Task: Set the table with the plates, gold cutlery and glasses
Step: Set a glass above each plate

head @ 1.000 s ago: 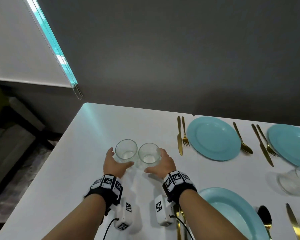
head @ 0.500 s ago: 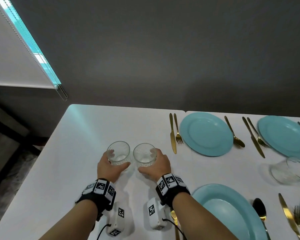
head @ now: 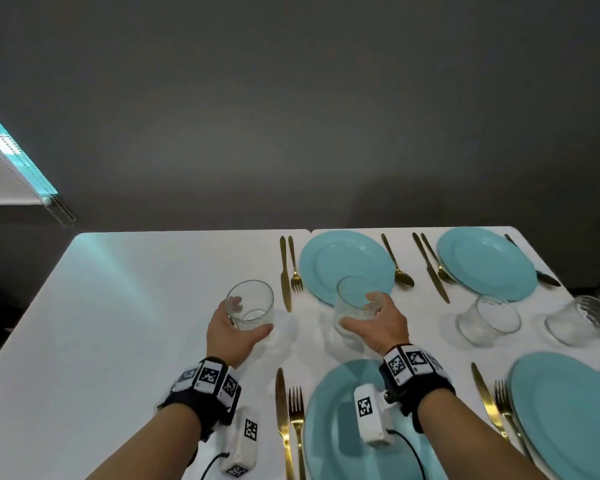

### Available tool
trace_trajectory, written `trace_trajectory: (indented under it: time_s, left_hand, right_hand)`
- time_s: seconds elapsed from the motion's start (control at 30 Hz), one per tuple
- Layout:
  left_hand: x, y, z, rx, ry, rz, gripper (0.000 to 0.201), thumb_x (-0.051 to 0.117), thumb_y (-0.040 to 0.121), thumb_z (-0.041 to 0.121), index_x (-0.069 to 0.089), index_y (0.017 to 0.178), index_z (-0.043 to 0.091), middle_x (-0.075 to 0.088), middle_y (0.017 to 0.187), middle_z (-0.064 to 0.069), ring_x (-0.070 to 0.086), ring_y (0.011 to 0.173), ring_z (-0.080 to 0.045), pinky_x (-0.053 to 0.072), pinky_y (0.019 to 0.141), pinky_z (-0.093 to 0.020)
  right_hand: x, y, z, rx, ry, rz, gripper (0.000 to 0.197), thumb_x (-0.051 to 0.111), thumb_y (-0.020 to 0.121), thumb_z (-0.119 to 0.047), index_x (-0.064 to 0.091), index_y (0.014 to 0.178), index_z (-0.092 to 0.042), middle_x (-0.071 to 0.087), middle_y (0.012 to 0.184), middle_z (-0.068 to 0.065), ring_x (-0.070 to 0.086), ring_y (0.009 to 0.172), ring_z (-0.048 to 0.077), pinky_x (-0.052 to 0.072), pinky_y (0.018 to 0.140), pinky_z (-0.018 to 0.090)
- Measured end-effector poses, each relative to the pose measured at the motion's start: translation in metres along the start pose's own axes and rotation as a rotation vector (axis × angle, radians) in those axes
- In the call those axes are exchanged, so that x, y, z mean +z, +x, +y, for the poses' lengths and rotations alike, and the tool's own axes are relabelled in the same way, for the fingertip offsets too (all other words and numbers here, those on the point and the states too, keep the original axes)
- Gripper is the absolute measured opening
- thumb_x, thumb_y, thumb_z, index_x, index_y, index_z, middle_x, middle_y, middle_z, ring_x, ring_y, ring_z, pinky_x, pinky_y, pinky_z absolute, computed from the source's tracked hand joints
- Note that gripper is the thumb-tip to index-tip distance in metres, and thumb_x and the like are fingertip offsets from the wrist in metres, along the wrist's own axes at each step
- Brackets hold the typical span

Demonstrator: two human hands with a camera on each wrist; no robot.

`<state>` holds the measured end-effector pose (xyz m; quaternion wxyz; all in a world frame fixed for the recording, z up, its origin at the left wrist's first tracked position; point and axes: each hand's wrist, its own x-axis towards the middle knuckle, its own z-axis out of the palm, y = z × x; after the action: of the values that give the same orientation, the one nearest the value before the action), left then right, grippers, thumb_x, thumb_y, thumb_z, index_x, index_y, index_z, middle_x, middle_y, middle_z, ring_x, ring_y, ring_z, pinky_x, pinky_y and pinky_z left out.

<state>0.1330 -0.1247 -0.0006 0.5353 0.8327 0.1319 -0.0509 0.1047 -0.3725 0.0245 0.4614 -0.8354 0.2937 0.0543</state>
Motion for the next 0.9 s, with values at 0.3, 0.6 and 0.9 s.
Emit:
trace_trajectory:
  time_s: [0.3, 0.6, 0.9]
  left_hand:
    - [0.064, -0.042, 0.038, 0.003, -0.059, -0.100, 0.064, 0.082, 0.063, -0.002, 0.053, 0.119, 0.010, 0.055, 0.103, 0.002, 0.052, 0.096, -0.012, 0.038, 0.071, -0.002]
    - [0.093, -0.053, 0.035, -0.020, -0.024, -0.101, 0.070, 0.085, 0.060, 0.005, 0.053, 0.123, 0.010, 0.059, 0.112, -0.002, 0.053, 0.099, -0.014, 0.038, 0.086, -0.021]
    - [0.103, -0.056, 0.027, -0.026, 0.019, -0.090, 0.073, 0.086, 0.060, 0.008, 0.053, 0.124, 0.010, 0.061, 0.123, -0.008, 0.053, 0.103, -0.016, 0.039, 0.089, -0.023]
  right_hand:
    - [-0.061, 0.023, 0.074, 0.167, 0.079, 0.173, 0.079, 0.086, 0.061, -0.021, 0.048, 0.130, -0.014, 0.058, 0.126, 0.010, 0.055, 0.116, 0.028, 0.042, 0.097, 0.030]
    - [-0.078, 0.025, 0.099, 0.188, 0.107, 0.182, 0.082, 0.084, 0.064, -0.020, 0.044, 0.135, -0.015, 0.054, 0.133, 0.009, 0.051, 0.123, 0.028, 0.041, 0.100, 0.032]
    - [-0.075, 0.023, 0.094, 0.192, 0.085, 0.144, 0.096, 0.088, 0.059, -0.026, 0.038, 0.140, -0.017, 0.051, 0.139, 0.007, 0.047, 0.129, 0.027, 0.039, 0.103, 0.032]
